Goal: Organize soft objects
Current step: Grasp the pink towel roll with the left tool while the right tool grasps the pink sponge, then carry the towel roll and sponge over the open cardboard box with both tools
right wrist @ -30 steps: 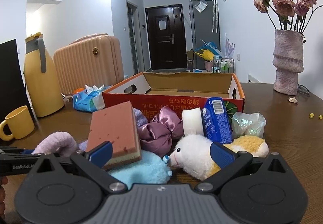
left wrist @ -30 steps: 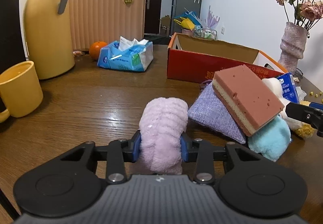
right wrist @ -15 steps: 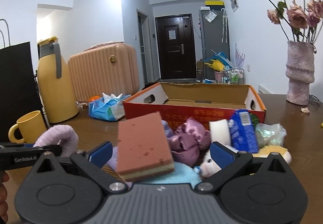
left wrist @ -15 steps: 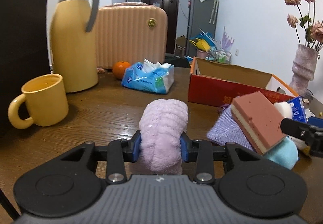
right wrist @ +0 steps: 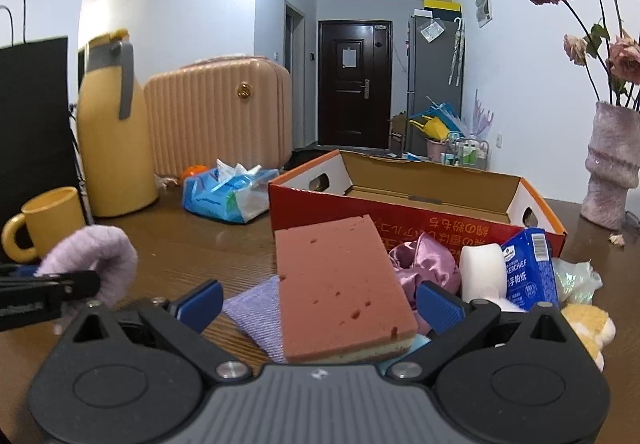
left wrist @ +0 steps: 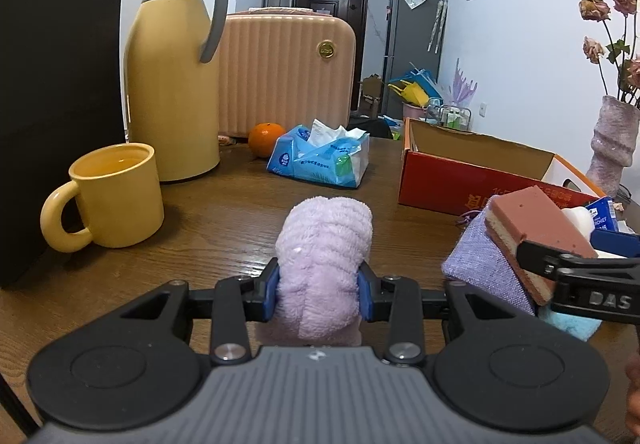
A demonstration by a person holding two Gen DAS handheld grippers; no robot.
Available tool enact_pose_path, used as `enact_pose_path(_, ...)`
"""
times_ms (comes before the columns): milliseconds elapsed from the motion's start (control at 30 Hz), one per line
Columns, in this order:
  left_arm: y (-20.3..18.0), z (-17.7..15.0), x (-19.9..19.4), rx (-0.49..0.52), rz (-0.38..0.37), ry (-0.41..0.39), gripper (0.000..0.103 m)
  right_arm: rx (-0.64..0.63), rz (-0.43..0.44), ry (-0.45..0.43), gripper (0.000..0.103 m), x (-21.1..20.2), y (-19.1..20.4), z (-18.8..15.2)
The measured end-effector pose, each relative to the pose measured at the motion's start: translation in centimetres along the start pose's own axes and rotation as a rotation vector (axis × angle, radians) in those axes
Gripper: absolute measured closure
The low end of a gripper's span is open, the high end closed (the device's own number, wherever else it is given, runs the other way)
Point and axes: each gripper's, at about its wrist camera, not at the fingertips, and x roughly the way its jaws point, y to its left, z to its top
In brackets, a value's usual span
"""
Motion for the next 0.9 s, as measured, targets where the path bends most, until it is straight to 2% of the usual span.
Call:
enact_pose_path(133, -0.1, -0.1, 0.0, 0.007, -0.008, 0.005, 0.065, -0.001, 0.001, 0.037, 0.001, 1.4, -0.2, 0.2)
enact_pose_path(233, -0.1, -0.1, 0.1, 0.005, -0.011, 0.006, 0.065, -0.009, 0.011, 0.068, 0.007, 2.2, -0.3, 0.2)
enact_pose_path(267, -0.1, -0.1, 0.1, 0.005, -0.011, 0.007, 0.065, -0.018, 0.015, 0.077, 0.011, 2.4, -0.2, 0.2)
enact_pose_path(367, -0.1, 0.0, -0.1, 0.003, -0.012, -0.004, 0.065, -0.032, 0.027, 0.098, 0.033, 2.7, -0.2, 0.0)
enact_pose_path(500, -0.1, -0.1, 0.1, 0.006, -0.007, 0.003, 0.065, -0.033, 0.053, 0.092, 0.034, 2.2, -0.3, -0.2)
enact_pose_path(900, -0.8, 0.2, 0.3, 0.017, 0.015, -0.015, 0.066, -0.011, 0.060, -0.036, 0.035, -0.9, -1.5, 1.5)
